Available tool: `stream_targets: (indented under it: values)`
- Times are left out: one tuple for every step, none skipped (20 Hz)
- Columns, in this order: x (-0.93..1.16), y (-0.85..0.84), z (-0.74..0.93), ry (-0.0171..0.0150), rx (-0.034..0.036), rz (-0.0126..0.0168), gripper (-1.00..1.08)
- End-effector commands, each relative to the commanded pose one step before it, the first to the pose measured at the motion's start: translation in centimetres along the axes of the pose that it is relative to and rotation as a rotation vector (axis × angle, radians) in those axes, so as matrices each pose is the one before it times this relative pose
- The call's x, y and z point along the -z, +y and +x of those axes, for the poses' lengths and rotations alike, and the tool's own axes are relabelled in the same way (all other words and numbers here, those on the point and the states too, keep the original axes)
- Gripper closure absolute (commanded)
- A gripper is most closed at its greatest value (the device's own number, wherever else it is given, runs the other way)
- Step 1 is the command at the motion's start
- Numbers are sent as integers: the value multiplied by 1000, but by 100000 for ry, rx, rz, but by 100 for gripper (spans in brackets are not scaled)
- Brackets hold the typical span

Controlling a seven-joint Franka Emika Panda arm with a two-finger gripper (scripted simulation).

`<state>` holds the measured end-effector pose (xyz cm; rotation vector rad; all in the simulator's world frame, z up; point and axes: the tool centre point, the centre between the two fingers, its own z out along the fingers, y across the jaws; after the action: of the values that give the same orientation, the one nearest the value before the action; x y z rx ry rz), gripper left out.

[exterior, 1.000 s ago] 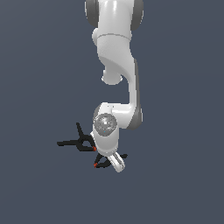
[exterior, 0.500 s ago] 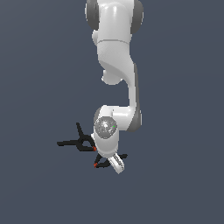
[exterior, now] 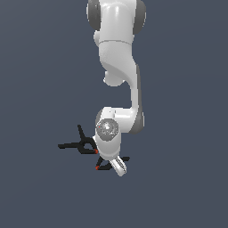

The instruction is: Pick up a designated object from a clutter of objects.

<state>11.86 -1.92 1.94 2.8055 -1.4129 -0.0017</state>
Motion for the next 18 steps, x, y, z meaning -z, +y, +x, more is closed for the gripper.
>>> stream_targets:
  values:
    - [243, 66, -65, 69, -6, 83, 108]
    - [148, 72, -72, 0, 0, 0, 108]
    - [182, 88, -88, 0, 0, 0, 108]
    - [216, 105, -105, 0, 0, 0, 108]
    - [252, 123, -122, 0, 0, 0, 108]
    - [288, 140, -140, 0, 0, 0, 108]
    - [324, 157, -157, 0, 0, 0, 108]
    - [369, 160, -196, -34, 42, 43, 108]
    - [398, 193, -193, 0, 0, 0, 108]
    - [435, 211, -211, 0, 0, 0, 108]
    - [473, 229, -229, 0, 0, 0, 108]
    - [510, 247, -247, 0, 0, 0, 108]
    - [549, 265, -266, 0, 0, 0, 108]
    - [587, 283, -284, 0, 0, 0, 108]
    - [623, 307, -294, -40, -11, 26, 108]
    - [665, 319, -321, 0, 0, 0, 108]
    - [703, 337, -339, 0, 0, 0, 108]
    - [718, 344, -346, 0, 0, 0, 108]
